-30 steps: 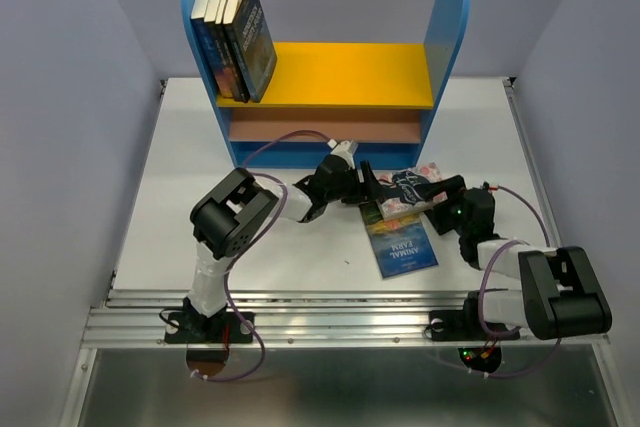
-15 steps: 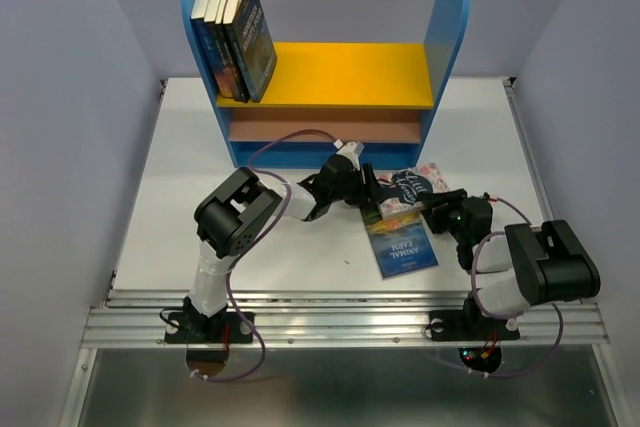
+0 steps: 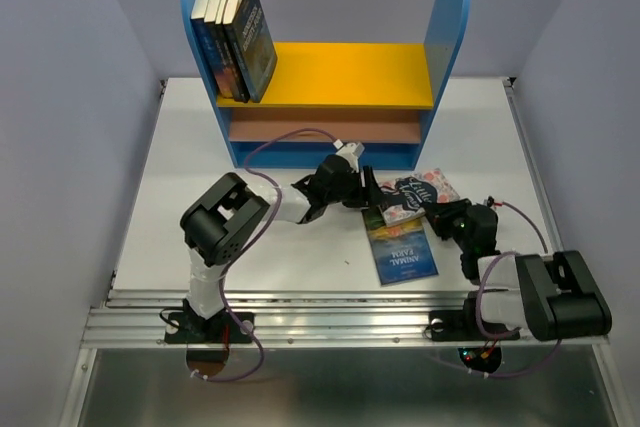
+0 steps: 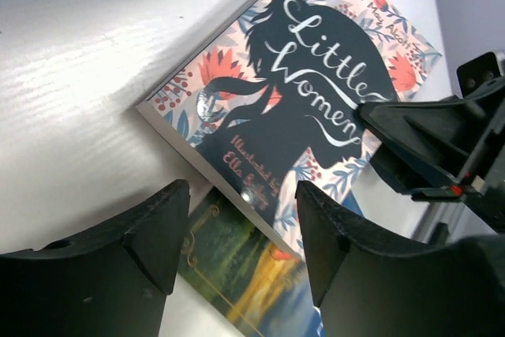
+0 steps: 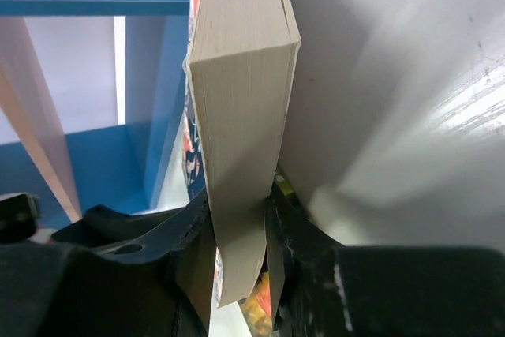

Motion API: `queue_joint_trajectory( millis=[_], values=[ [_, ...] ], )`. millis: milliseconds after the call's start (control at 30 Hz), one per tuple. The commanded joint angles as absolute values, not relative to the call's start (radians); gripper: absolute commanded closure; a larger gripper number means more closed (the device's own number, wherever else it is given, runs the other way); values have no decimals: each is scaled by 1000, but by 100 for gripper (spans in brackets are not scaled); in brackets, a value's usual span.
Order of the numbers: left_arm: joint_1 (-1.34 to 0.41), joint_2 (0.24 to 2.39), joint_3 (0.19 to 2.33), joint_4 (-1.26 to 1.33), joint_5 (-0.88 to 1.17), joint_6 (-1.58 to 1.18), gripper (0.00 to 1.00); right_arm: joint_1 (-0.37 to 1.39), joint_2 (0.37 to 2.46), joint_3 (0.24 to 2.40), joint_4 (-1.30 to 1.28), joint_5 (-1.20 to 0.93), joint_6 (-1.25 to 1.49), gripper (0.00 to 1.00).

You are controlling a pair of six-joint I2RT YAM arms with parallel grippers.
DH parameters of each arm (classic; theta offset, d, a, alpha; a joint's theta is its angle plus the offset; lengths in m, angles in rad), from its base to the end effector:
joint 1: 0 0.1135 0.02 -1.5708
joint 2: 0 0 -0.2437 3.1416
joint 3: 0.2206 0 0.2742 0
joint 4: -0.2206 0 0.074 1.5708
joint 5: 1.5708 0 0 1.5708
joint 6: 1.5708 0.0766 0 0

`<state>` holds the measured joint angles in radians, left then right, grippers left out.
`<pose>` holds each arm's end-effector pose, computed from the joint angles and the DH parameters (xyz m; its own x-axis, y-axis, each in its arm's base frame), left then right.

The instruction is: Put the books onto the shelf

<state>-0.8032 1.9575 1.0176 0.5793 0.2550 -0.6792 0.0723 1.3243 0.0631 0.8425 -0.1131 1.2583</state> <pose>0.3033 -0.3421 0.1063 -0.7310 -0.1179 -0.6721 0.5154 0.5502 -0.6570 0.2351 0.0257 0.0522 -0.2908 0.9269 -0.2372 0.3322 0.3303 0.8835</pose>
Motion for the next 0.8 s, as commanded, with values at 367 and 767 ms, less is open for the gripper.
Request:
queue_joint_trajectory(
  millis=[367, 767],
  values=[
    [-802, 1324, 928, 210, 193, -416, 1, 75, 678, 569, -193, -513, 437, 99],
    [-686, 986, 786, 242, 386, -235, 1, 146, 746, 733, -100, -1167, 282, 99]
  ],
)
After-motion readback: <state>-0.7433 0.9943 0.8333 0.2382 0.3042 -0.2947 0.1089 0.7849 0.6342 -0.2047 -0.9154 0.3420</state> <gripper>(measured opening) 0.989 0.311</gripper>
